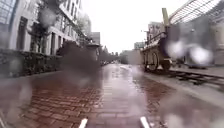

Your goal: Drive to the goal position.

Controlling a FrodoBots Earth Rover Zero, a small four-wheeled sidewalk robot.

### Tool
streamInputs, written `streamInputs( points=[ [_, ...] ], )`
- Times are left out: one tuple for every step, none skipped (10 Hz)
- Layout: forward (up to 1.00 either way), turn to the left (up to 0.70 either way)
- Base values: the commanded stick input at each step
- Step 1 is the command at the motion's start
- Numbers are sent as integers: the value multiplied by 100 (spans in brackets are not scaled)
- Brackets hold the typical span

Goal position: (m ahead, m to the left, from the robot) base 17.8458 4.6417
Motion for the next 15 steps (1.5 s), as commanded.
streamInputs(
  points=[
    [70,0],
    [70,0],
    [70,0],
    [70,0],
    [70,0],
    [70,0],
    [70,0],
    [70,0],
    [70,0],
    [70,0],
    [70,0],
    [70,0],
    [70,0],
    [70,0],
    [70,0]
  ],
)
